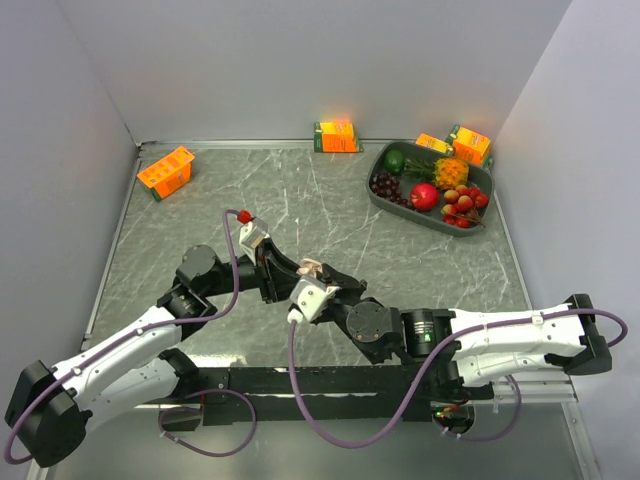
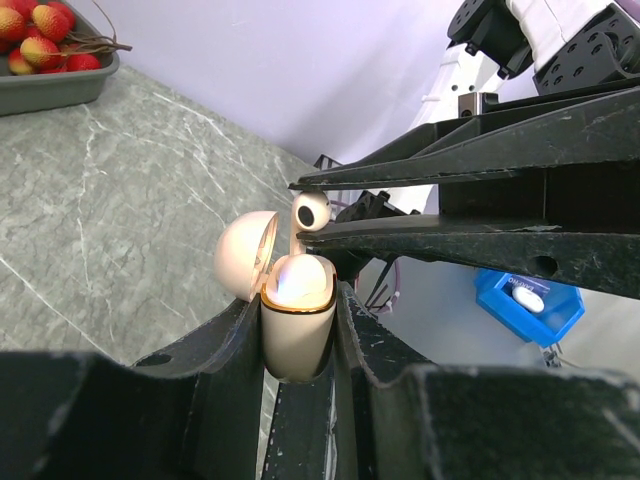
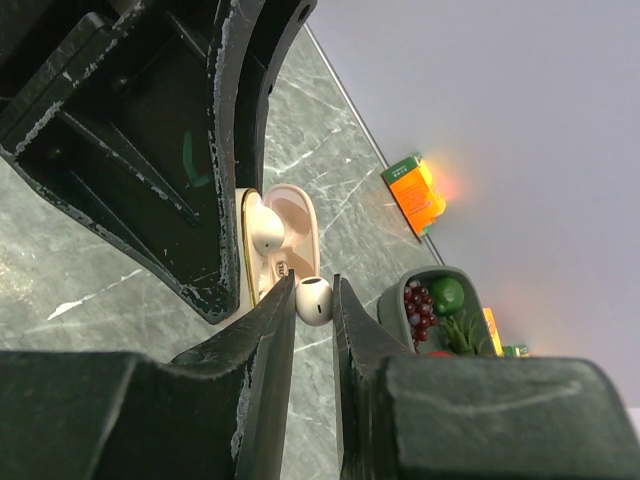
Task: Insert the wireless bluetooth earbuds into the charging case
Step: Place the earbud in the charging case.
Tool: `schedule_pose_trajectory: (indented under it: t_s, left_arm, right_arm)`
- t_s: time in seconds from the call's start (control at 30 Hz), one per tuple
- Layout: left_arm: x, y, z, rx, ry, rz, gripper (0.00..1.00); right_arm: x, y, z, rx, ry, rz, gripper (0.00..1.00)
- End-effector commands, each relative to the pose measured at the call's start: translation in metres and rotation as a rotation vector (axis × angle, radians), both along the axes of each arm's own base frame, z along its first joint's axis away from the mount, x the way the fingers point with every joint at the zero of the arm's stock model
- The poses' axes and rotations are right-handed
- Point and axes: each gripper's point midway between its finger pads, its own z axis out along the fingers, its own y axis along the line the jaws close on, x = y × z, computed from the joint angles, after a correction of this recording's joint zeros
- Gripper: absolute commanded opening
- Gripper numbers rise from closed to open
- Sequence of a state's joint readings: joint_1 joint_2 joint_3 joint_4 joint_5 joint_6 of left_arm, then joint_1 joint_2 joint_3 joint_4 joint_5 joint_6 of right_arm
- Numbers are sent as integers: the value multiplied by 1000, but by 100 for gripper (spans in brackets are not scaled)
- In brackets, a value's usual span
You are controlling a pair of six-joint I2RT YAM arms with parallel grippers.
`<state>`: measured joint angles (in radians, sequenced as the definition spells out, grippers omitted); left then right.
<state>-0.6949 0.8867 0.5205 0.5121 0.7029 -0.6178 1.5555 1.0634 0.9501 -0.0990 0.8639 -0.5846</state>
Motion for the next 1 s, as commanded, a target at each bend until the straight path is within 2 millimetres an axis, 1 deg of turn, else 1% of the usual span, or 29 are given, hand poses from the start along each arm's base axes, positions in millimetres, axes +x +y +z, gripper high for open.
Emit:
schedule_pose_trajectory:
  t_s: [0.0, 0.13, 0.43, 0.47, 0.5, 0.57, 0.6, 0.8, 0.97]
  left_arm:
    - [5, 2, 19, -49, -56, 33, 1]
    - [7, 1, 19, -47, -56, 38, 1]
    - [11, -1, 18, -44, -59, 46, 1]
    - [11, -1, 19, -46, -60, 46, 1]
    - [12, -1, 18, -45, -59, 47, 1]
    - [12, -1, 18, -45, -58, 46, 1]
    - [13, -2, 17, -44, -55, 46, 1]
    - [13, -2, 18, -45, -58, 46, 1]
    - [12, -2, 18, -46, -59, 44, 1]
  right_arm:
    - [-16, 20, 26, 96, 24, 90, 0]
    - [-18, 22, 26, 84, 20, 97, 0]
    - [-21, 20, 33, 99, 23, 100, 0]
    - [-21, 20, 34, 103, 24, 101, 1]
    - [-21, 20, 35, 106, 25, 98, 6]
    - [-20, 19, 36, 110, 24, 90, 11]
    - [-20, 20, 36, 112, 24, 89, 16]
    - [-18, 19, 37, 118, 16, 78, 20]
    - [-16, 15, 36, 111, 13, 67, 18]
